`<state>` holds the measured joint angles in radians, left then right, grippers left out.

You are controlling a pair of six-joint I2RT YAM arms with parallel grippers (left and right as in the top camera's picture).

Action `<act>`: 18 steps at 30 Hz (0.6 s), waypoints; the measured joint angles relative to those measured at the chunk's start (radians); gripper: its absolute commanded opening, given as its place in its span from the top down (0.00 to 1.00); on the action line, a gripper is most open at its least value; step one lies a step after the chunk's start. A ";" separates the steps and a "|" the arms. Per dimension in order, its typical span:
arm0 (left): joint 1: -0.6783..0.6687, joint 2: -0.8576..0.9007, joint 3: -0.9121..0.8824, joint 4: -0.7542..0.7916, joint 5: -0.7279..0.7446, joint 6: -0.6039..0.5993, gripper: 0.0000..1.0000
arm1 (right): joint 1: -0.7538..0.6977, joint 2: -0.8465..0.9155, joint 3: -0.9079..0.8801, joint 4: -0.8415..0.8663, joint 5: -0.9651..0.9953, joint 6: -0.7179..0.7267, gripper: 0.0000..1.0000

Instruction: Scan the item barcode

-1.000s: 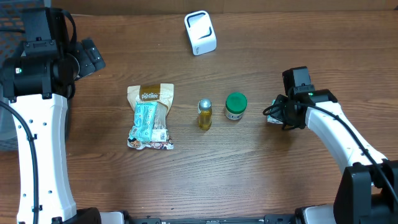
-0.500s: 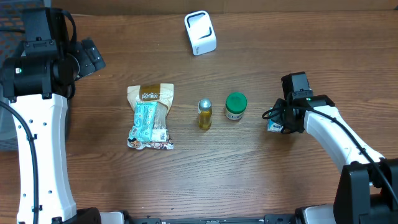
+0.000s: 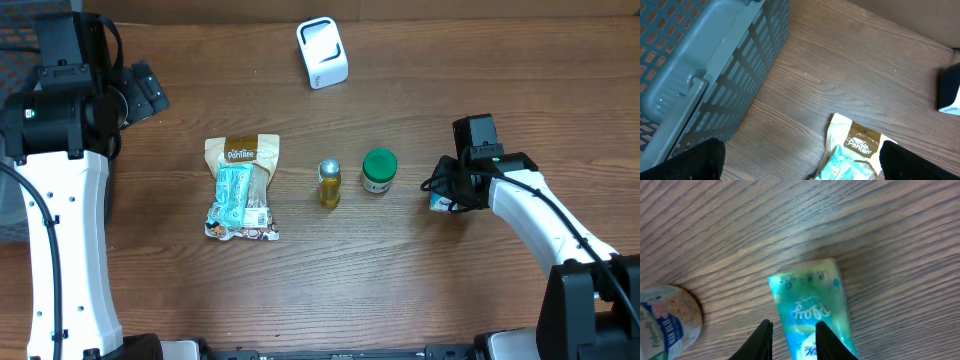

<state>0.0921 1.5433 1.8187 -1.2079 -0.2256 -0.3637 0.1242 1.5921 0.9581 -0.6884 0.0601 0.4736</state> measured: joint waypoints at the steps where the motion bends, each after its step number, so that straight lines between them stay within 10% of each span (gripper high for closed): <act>1: 0.000 0.000 0.000 0.000 0.000 0.000 0.00 | 0.000 0.000 0.000 -0.001 0.006 -0.003 0.75; 18: 0.000 0.000 0.000 0.000 0.000 0.000 0.00 | 0.000 0.000 0.000 -0.023 0.018 -0.007 0.74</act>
<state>0.0921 1.5433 1.8187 -1.2076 -0.2256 -0.3637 0.1242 1.5921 0.9581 -0.7116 0.0784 0.4664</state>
